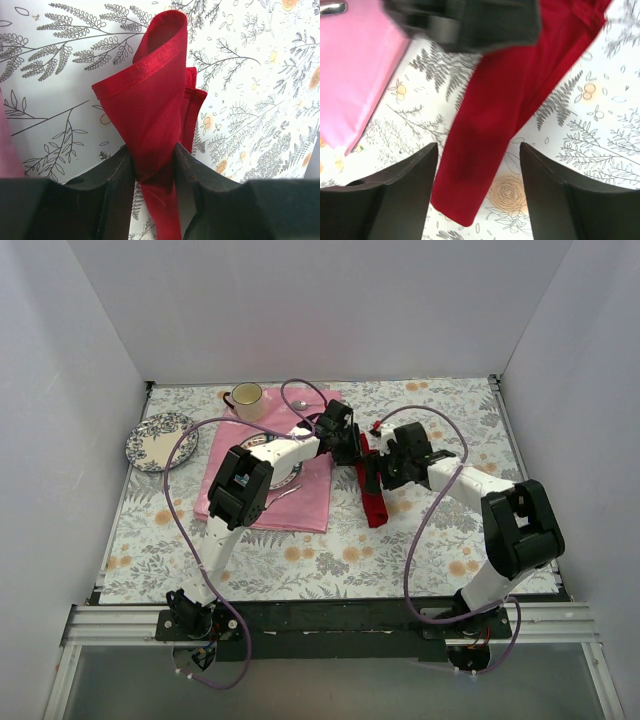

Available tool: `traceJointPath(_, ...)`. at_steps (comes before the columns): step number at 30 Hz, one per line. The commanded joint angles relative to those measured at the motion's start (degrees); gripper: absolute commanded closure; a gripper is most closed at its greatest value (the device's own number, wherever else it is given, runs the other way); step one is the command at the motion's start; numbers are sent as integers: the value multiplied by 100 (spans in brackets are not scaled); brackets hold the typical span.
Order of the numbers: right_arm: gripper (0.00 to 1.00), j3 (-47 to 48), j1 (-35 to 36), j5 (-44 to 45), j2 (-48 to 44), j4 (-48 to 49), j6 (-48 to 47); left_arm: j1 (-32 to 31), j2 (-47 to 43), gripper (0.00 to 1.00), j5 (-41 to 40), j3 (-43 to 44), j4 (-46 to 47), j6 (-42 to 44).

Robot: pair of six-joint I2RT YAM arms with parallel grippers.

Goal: Fold the napkin, place the utensils inside, and roll it up
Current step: Roll the napkin with the utensil

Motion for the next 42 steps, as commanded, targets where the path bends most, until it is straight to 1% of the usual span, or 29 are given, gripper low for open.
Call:
traceJointPath(1, 25, 73, 741, 2340, -221, 74, -424, 61, 49, 68, 141, 129, -163, 34)
traceJointPath(2, 25, 82, 951, 2501, -195, 118, -415, 61, 49, 68, 167, 129, -163, 25)
traceJointPath(5, 24, 204, 1242, 3002, -20, 259, -328, 87, 22, 69, 211, 103, -172, -28)
traceJointPath(8, 26, 441, 1392, 3214, 269, 294, -249, 105, -4, 70, 316, 32, -120, -124)
traceJointPath(10, 27, 573, 1454, 3503, 428, 312, -64, 122, -30, 70, 387, -38, -58, -186)
traceJointPath(14, 28, 477, 1629, 3671, 578, 689, 59, 149, -92, 72, 466, -179, 21, -300)
traceJointPath(17, 30, 512, 1665, 3768, 701, 768, 226, 184, -145, 73, 527, -310, 100, -405)
traceJointPath(23, 37, 478, 1691, 3865, 965, 830, 463, 219, -180, 73, 677, -407, 197, -529)
traceJointPath(26, 44, 328, 1674, 3786, 948, 953, 621, 210, -241, 73, 686, -469, 232, -538)
traceJointPath(27, 49, 215, 1665, 3725, 939, 1023, 657, 210, -259, 73, 720, -512, 250, -538)
traceJointPath(29, 54, 108, 1587, 3461, 869, 1041, 744, 228, -303, 73, 756, -548, 285, -511)
traceJointPath(31, 60, -50, 1525, 3199, 799, 1287, 850, 254, -338, 73, 826, -557, 285, -441)
traceJointPath(33, 67, -146, 1323, 2908, 702, 1384, 973, 289, -364, 68, 861, -557, 276, -327)
traceJointPath(34, 70, -269, 1227, 2524, 675, 1488, 991, 307, -443, 66, 905, -565, 285, -292)
traceJointPath(36, 75, -445, 954, 2083, 544, 1717, 1026, 333, -514, 63, 905, -557, 285, -160)
traceJointPath(37, 76, -576, 849, 1663, 500, 1892, 1096, 368, -549, 60, 888, -539, 259, -125)
traceJointPath(38, 76, -647, 639, 1337, 465, 1981, 1123, 377, -645, 58, 888, -522, 233, -90)
traceJointPath(40, 77, -701, 462, 644, 464, 2122, 1140, 403, -724, 55, 879, -539, 197, 25)
traceJointPath(42, 77, -657, 260, 263, 578, 2131, 1105, 421, -865, 55, 870, -592, 188, 95)
